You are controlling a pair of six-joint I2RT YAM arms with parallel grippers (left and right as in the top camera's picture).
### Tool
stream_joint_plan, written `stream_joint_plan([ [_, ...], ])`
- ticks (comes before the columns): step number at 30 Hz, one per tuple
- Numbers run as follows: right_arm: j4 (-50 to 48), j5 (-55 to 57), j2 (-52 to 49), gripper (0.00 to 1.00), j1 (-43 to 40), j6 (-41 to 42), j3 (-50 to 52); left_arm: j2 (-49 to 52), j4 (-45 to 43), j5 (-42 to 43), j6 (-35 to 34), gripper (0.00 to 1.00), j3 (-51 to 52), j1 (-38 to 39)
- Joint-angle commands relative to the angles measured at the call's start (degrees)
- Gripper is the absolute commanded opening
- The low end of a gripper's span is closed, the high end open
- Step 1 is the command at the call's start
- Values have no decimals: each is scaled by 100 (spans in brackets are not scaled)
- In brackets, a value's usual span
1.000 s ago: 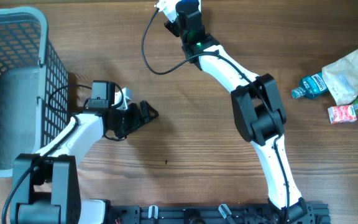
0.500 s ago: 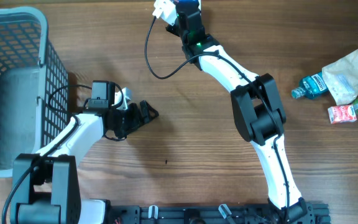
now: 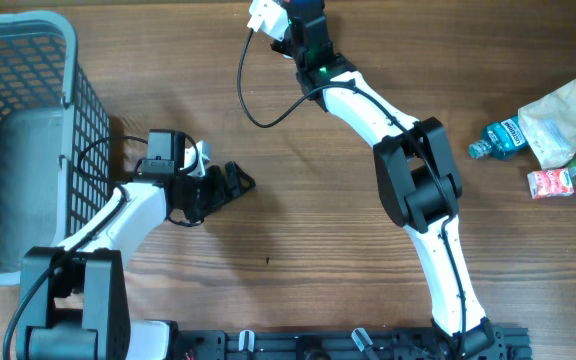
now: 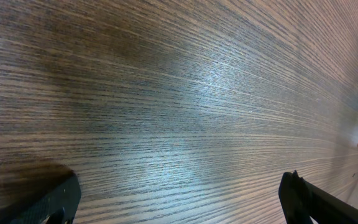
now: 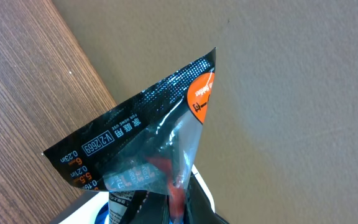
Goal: Scan the item barcode
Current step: 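Hold the snack packet barcode in front of the scanner with the right gripper, then carry the snack packet to the right table edge and release it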
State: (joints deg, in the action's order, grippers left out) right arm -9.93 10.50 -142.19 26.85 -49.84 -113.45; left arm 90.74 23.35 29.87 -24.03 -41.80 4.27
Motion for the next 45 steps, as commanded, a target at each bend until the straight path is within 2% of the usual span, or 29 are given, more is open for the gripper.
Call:
stream_joint_plan([
  [1,48,-116,-26,5,-22,-120,-162,184,70,-577,131,100,173,-59],
  [13,310,-7,-26,4,-31,-315,-162,184,70,-577,133,100,173,-59],
  [21,-76,109,46,5,-35,-310,-190,184,70,-577,131,100,173,-59],
  [27,-11,664,365,5,-57,-225,-190,184,70,-577,133,100,173,-59],
  [32,212,1851,791,5,-175,376,-190,184,70,-577,133,100,173,-59],
  [36,1078,2627,1379,5,-280,997,-190,184,70,-577,133,100,173,-59],
  [39,1631,2900,1694,5,-531,1906,-190,184,70,-577,133,100,173,-59],
  [42,2653,2929,1932,5,-1154,3554,-190,184,70,-577,133,100,173,-59],
  [45,3606,2865,1963,5,-1808,4625,-188,184,70,-577,131,100,173,-59],
])
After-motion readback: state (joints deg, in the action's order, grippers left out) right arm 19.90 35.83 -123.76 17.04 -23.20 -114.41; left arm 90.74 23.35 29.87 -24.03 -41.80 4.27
